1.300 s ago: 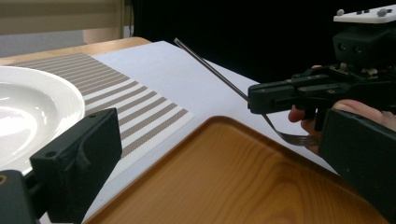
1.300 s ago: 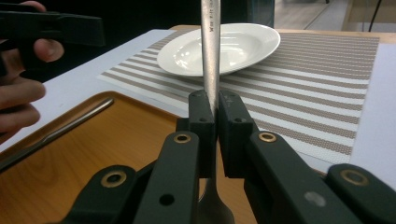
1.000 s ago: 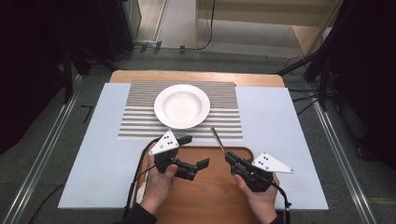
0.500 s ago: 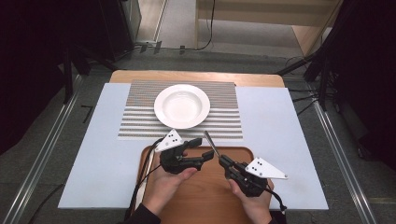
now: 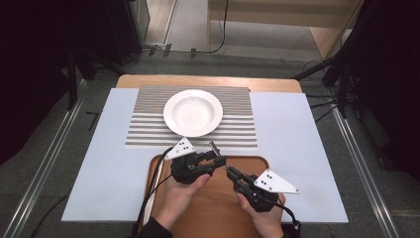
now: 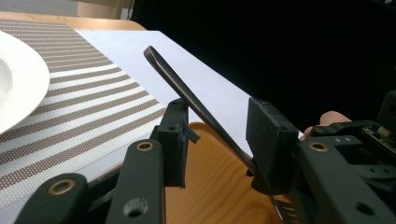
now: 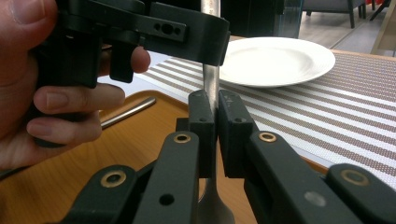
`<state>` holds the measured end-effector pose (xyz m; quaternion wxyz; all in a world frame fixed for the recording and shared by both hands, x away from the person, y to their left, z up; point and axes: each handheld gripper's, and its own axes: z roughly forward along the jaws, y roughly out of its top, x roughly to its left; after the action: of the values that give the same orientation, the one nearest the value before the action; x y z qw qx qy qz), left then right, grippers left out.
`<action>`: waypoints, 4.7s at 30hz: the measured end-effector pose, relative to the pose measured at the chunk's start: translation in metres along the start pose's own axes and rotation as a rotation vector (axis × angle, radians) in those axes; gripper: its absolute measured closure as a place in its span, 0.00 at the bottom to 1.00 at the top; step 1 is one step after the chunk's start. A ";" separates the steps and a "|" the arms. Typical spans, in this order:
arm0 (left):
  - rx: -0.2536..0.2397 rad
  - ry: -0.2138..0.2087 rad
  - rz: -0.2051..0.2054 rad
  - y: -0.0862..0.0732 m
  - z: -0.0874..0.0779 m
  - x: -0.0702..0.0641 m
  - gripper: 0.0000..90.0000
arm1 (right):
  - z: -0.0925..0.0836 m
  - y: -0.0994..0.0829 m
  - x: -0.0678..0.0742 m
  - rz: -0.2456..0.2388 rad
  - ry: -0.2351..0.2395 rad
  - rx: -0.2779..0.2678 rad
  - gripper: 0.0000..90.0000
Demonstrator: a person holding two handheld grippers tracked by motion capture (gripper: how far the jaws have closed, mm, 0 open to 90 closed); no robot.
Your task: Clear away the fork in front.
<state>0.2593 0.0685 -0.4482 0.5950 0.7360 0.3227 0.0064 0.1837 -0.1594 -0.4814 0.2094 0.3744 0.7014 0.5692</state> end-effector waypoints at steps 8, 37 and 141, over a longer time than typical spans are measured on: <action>0.018 -0.008 -0.054 -0.003 0.001 0.002 0.76 | 0.001 0.000 0.002 -0.010 -0.008 0.002 0.93; -0.007 -0.118 -0.099 -0.004 -0.035 0.020 0.96 | -0.017 -0.001 -0.039 0.029 -0.097 0.001 0.00; 0.400 0.287 -0.071 -0.055 -0.079 0.076 0.73 | -0.115 -0.051 -0.146 0.027 -0.430 0.037 0.00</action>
<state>0.2624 0.1786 -0.5016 0.3856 0.8190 0.4241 0.0259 0.1790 -0.3487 -0.5187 0.3397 0.5001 0.6460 0.4659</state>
